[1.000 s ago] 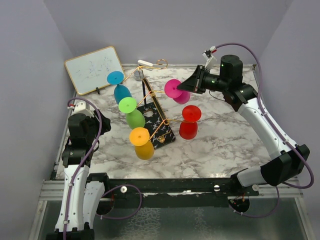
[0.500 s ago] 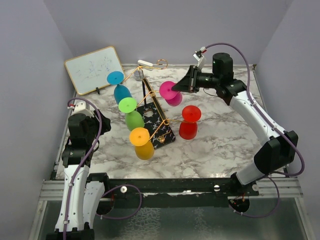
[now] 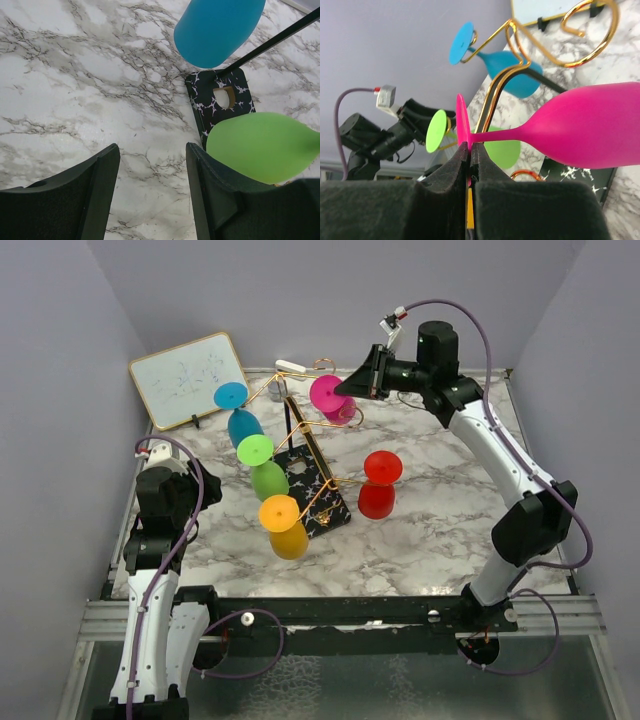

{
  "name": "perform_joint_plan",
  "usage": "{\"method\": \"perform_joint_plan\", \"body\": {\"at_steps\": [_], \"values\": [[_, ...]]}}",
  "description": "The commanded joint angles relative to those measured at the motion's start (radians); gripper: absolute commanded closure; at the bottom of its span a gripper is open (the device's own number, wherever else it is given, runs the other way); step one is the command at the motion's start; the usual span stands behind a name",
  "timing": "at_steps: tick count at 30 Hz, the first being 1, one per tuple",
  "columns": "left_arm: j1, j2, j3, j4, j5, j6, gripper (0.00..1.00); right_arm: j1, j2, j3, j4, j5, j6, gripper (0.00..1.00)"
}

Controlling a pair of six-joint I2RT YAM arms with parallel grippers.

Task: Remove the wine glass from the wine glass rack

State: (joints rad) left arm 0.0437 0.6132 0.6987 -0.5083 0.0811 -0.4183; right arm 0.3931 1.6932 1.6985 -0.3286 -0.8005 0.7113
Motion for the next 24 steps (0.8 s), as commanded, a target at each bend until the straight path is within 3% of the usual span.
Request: {"method": "perform_joint_plan", "body": {"at_steps": [1,10,14,20,24], "values": [[-0.004,-0.007,0.007,0.015,-0.018,-0.008,0.42,0.003,0.031,0.085,0.007,0.15,-0.051,0.98],[-0.004,0.0,0.022,0.001,-0.049,-0.005,0.42,0.001,-0.144,-0.032,0.049,0.464,-0.112,0.98],[-0.004,0.042,0.155,-0.055,-0.082,0.007,0.42,0.0,-0.306,-0.091,0.048,0.588,-0.255,0.98],[-0.003,0.178,0.521,-0.101,0.087,-0.035,0.41,0.001,-0.57,-0.194,0.104,0.612,-0.521,0.98],[-0.004,0.226,0.611,0.022,0.291,-0.183,0.39,0.002,-0.618,-0.131,-0.012,0.56,-0.657,0.98]]}}
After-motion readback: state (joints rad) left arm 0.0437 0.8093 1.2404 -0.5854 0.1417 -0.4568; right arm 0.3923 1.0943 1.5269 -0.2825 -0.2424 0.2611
